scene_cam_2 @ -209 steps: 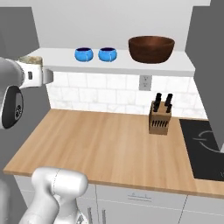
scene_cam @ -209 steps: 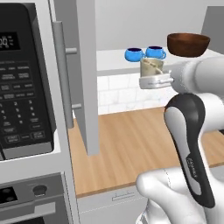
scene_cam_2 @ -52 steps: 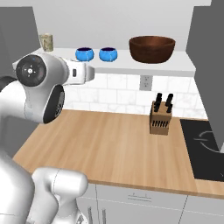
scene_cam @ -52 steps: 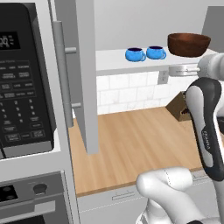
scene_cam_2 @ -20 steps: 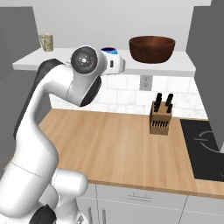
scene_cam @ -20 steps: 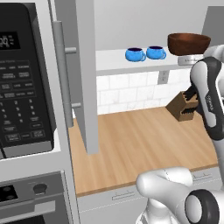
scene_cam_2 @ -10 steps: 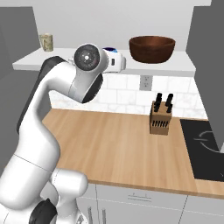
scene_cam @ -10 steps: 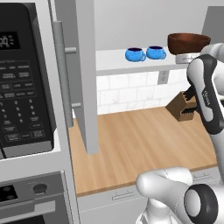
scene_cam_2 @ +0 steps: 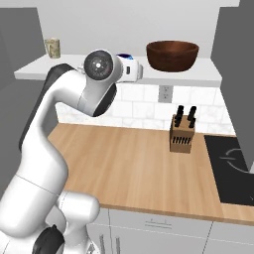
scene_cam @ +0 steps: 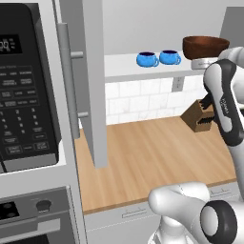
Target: Gather all objects into one cabinet and sort the glasses and bowls to opposite sides.
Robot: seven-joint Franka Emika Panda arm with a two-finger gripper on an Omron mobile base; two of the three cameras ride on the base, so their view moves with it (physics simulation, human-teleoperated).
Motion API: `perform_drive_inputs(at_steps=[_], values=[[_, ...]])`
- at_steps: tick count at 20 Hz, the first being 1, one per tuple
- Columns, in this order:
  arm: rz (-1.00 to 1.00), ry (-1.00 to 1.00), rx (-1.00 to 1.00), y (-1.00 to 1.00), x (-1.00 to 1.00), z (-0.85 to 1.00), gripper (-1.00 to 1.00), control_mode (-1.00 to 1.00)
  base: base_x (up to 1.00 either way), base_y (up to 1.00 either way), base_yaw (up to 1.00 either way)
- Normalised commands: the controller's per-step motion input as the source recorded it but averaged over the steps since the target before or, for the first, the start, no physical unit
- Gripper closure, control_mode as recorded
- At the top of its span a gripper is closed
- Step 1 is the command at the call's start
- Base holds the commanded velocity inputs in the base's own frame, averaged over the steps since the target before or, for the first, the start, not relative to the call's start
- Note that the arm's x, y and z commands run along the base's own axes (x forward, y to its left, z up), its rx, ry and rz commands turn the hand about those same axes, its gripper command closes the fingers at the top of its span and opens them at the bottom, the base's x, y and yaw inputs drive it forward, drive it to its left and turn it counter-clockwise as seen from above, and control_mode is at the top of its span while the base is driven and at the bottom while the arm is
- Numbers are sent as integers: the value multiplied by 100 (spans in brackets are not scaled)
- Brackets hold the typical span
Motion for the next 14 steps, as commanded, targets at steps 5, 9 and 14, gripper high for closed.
perform_drive_inputs(at_steps=[5,9,14], values=[[0,0,0,0,21,0,-100,-100,0,0,0],[0,0,0,0,42,0,-100,-100,0,0,0],[0,0,0,0,44,0,-100,-100,0,0,0]])
